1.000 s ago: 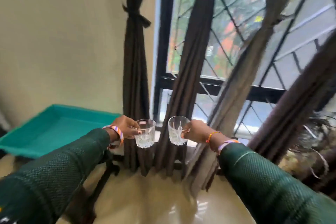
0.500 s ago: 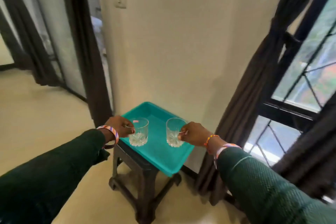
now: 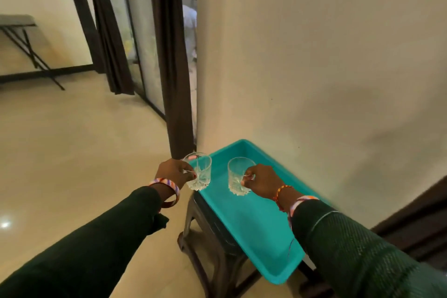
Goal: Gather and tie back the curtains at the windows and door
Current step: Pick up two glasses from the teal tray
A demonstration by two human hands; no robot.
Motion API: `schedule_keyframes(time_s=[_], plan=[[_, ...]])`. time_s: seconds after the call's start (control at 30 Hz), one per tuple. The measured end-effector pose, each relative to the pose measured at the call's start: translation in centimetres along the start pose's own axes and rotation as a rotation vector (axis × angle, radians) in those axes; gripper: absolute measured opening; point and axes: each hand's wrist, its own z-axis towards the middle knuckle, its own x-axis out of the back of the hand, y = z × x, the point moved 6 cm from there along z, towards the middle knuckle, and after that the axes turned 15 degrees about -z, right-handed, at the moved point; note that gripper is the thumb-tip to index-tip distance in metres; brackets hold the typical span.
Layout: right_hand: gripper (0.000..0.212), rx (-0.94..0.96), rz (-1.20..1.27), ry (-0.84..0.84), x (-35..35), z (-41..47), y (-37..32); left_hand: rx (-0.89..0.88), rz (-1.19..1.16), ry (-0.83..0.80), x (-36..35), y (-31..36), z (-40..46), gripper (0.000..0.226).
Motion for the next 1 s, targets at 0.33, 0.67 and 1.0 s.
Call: schedule_keyframes(time_s=[0.33,0.67,1.0], plan=[[0.028,0.078,-0.015,-0.217,-7.6,16.8,5.6,0.194,0.046,0.122,-8.1,-3.3,11.7,0.019],[0.020,0.161,0.034,-0.350,-16.9,25.5,7.4,0.291,0.347,0.088,-13.4,-10.3,17.6,0.017],[0.019,0.197,0.087,-0.357,-19.6,27.8,6.6,0.306,0.506,0.109,-14.4,-12.8,18.8,0.020]])
